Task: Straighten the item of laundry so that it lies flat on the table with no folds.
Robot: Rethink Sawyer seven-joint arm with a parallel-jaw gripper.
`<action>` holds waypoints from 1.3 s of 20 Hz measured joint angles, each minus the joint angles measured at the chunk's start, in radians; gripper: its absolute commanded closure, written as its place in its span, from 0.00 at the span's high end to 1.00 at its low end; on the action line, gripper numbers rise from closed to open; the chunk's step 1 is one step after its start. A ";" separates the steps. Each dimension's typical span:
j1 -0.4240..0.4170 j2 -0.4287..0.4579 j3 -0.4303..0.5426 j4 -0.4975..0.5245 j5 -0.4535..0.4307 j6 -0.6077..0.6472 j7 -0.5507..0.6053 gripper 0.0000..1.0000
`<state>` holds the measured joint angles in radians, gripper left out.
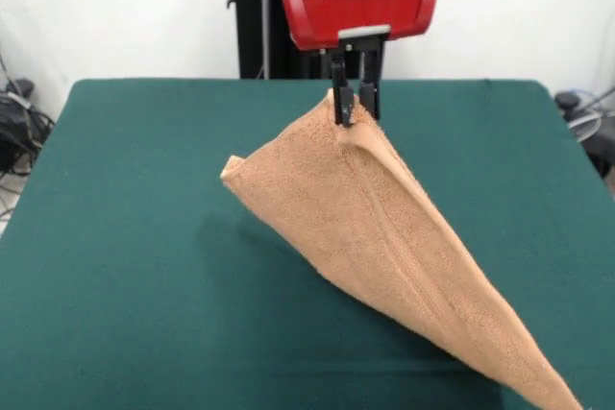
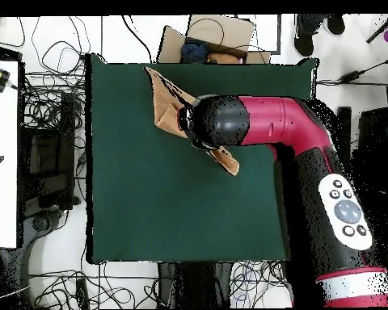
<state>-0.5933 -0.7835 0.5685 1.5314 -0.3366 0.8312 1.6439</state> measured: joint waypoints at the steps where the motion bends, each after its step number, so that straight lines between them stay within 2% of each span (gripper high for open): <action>1: 0.002 0.001 -0.002 -0.003 -0.001 0.004 0.000 0.00; 8: 0.030 -0.012 -0.018 -0.041 -0.002 0.146 0.000 0.00; 11: 0.029 -0.068 -0.019 -0.017 0.027 0.193 0.000 0.00; 12: 0.030 -0.122 -0.020 0.002 0.056 0.219 0.000 0.00; 15: 0.035 -0.181 -0.024 0.009 0.084 0.250 0.000 0.00; 20: 0.068 -0.343 -0.033 -0.002 0.152 0.379 0.000 0.00; 26: 0.111 -0.434 -0.034 -0.041 0.178 0.520 0.000 0.00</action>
<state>-0.4824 -1.2175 0.5340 1.4901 -0.1582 1.3511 1.6439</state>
